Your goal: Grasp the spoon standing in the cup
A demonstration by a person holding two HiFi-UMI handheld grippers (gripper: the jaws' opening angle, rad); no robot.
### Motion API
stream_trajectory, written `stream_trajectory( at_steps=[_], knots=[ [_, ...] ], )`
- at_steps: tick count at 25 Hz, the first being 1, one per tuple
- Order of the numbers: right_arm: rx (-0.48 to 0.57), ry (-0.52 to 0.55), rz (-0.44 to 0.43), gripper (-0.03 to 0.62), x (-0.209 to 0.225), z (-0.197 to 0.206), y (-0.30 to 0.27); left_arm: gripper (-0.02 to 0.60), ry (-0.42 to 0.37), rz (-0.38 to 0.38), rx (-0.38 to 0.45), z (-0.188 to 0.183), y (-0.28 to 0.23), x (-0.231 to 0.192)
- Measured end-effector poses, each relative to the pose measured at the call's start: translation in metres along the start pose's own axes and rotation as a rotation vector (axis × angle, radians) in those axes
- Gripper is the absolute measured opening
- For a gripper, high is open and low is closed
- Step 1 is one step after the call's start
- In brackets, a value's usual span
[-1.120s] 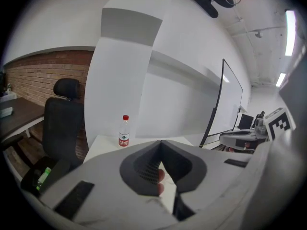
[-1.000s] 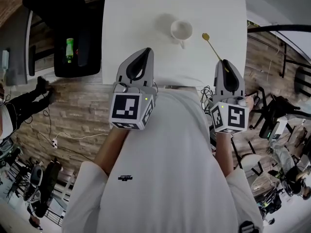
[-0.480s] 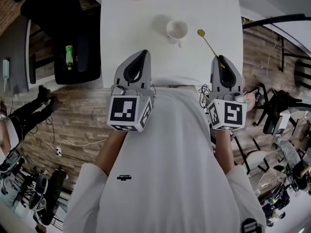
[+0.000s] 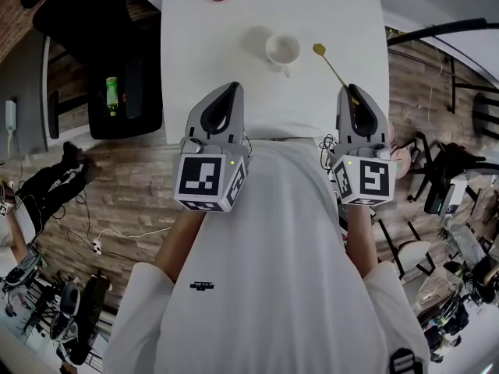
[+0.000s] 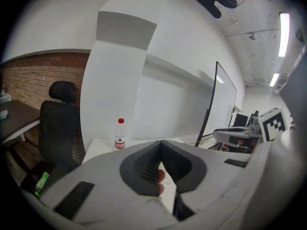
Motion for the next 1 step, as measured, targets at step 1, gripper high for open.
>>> stream_trajectory(
  at_steps=[1],
  knots=[
    [0.000, 0.001, -0.002, 0.040, -0.0058, -0.0015, -0.0093, 0.000, 0.002, 0.000, -0.003, 0.0004, -0.0036, -0.0102]
  ],
)
Point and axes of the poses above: the fingertips, and each gripper's own axes: y backward along the fingers, x to its right, z out of its underside, the point moved 3 cm from there along y, backward along the fingers, and after that the axes turned 9 degrees about -x, right-handed, at the moved point
